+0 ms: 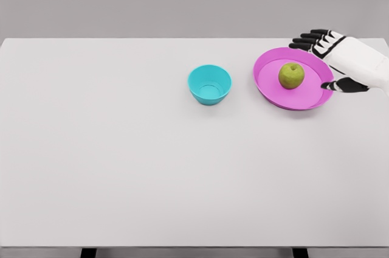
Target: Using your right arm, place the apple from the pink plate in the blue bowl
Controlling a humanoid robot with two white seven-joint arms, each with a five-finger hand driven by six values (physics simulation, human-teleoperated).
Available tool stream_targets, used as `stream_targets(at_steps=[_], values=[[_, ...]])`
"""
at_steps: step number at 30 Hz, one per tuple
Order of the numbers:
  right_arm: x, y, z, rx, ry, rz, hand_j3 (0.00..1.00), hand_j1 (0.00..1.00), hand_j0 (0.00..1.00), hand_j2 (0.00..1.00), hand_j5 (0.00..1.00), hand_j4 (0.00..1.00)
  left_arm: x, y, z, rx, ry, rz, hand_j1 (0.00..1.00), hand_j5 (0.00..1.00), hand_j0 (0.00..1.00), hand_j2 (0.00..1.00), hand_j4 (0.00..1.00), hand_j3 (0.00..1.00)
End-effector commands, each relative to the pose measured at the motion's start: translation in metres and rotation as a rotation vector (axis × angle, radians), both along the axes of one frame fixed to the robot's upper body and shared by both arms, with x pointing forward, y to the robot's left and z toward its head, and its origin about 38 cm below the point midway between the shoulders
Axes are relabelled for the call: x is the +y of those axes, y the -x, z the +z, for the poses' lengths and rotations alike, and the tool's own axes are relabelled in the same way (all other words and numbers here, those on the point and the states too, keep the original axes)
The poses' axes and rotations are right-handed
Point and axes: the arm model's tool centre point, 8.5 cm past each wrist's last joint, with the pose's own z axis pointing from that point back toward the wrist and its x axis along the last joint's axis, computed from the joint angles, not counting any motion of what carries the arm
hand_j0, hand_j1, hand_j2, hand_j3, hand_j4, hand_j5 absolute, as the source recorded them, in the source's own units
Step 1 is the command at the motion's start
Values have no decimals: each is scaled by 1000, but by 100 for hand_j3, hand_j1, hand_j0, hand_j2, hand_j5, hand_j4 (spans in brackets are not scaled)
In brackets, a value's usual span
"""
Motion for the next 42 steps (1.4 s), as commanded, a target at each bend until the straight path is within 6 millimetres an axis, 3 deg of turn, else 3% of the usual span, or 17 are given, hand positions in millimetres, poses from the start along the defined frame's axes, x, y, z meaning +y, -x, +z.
stream_targets(at_steps=[1, 3, 4, 6, 7, 11, 16, 20, 25, 28, 42], values=[[1, 1, 2, -3, -1, 7, 100, 100, 100, 100, 100, 100, 0, 0, 0, 0, 0, -1, 100, 100, 100, 100, 100, 100], [-9, -3, -3, 13, -5, -32, 100, 100, 100, 100, 100, 100, 0, 0, 0, 0, 0, 0, 100, 100, 100, 100, 100, 100], [-31, -11, -15, 45, -2, -105, 100, 100, 100, 100, 100, 100, 0, 0, 0, 0, 0, 0, 100, 100, 100, 100, 100, 100], [-52, -25, -31, 117, 26, -184, 100, 100, 100, 100, 100, 100, 0, 0, 0, 0, 0, 0, 100, 100, 100, 100, 100, 100], [-52, -29, -33, 172, 75, -180, 100, 100, 100, 100, 100, 100, 0, 0, 0, 0, 0, 0, 100, 100, 100, 100, 100, 100], [-40, -41, -30, 341, 259, -125, 100, 100, 100, 100, 100, 100, 0, 1, 0, 1, 0, 0, 100, 100, 100, 100, 100, 100], [-24, -81, -57, 469, 288, -136, 100, 100, 100, 100, 100, 100, 0, 1, 0, 1, 0, 0, 100, 100, 100, 100, 100, 100], [-9, -101, -55, 483, 305, -133, 100, 100, 100, 100, 100, 100, 0, 0, 0, 0, 0, -1, 100, 100, 100, 100, 100, 100], [11, -123, -72, 544, 314, -143, 100, 100, 100, 100, 100, 100, 0, 0, 0, 0, 0, -1, 100, 100, 100, 100, 100, 100], [24, -132, -72, 553, 315, -138, 100, 100, 100, 100, 100, 100, 0, 0, 0, 0, 0, 0, 100, 100, 100, 100, 100, 100], [24, -144, -76, 581, 334, -192, 100, 100, 100, 100, 100, 100, 0, 0, 0, 0, 0, 0, 100, 100, 100, 100, 100, 100]])
